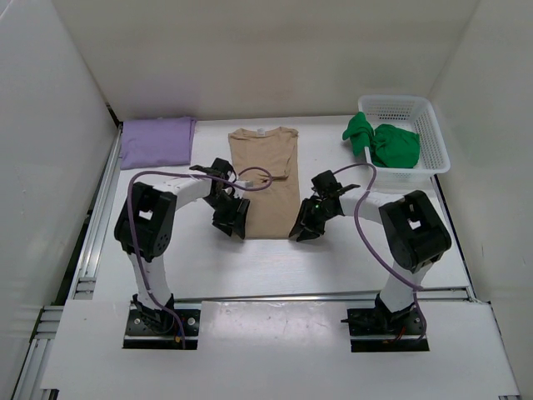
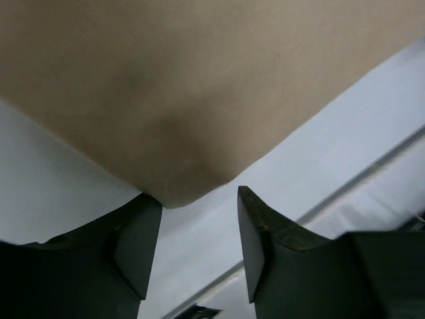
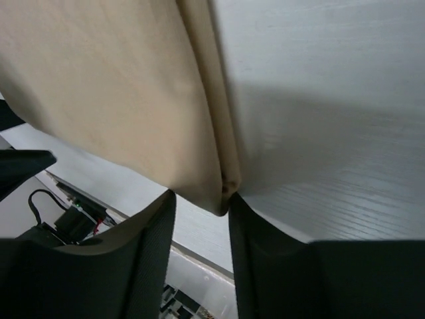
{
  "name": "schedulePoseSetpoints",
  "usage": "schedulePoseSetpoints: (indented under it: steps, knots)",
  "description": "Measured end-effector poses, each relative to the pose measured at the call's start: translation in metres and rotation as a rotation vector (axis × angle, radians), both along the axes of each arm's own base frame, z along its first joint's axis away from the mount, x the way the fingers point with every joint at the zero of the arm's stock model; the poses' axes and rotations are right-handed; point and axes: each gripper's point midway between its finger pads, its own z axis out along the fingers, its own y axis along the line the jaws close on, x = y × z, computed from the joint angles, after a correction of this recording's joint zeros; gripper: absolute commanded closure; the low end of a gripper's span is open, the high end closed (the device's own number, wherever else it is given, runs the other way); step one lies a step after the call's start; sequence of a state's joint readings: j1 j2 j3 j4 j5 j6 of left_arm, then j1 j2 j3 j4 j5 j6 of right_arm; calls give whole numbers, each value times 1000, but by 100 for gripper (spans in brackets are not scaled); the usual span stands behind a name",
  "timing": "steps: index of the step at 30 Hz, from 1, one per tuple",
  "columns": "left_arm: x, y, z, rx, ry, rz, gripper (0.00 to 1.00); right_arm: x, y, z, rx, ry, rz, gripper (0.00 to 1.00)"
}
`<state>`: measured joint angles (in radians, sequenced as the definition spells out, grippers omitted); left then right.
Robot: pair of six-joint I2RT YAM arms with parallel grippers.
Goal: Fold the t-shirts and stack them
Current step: Grab one side of the 2/3 rectangular tshirt with both arms, then fold the long partially folded tshirt into a neat square
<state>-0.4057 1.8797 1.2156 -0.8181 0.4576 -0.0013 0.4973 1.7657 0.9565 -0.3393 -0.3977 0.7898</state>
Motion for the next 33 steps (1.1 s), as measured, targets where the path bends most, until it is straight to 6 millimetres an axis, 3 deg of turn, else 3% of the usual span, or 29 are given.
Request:
schedulePoseSetpoints:
  steps: [1, 2, 5, 6, 7, 15, 17, 20, 23, 27, 33]
  knots:
    - [-1, -1, -4, -1, 15, 2, 46, 0, 0, -1, -2, 3, -4, 70]
    - [-3, -2, -5, -10, 30, 2, 59, 1, 0, -2, -2, 6, -8, 74]
    - [-2, -3, -10, -13, 39, 6, 75, 1, 0, -5, -8, 16, -20, 90]
    - [-2, -4, -11, -17, 49, 9, 88, 1, 0, -6, -10, 18, -23, 95]
    - [-2, -4, -12, -20, 56, 11, 90, 2, 0, -6, -11, 19, -26, 100]
    - [0, 6, -7, -2, 39, 35, 90, 1, -1, -4, -16, 5, -11, 100]
    - [-9, 13, 0, 36, 19, 30, 90, -3, -2, 5, -24, -22, 12, 100]
    - [-33, 21, 24, 98, -17, -11, 90, -14, 2, 37, -14, -109, 68, 100]
    - [-67, 27, 44, 165, -51, -88, 90, -40, 9, 72, 7, -206, 141, 100]
    - [-106, 40, 68, 248, -66, -181, 90, -89, 12, 100, 29, -256, 224, 100]
    - [-123, 53, 103, 236, -140, -187, 90, -154, 15, 125, 33, -268, 292, 100]
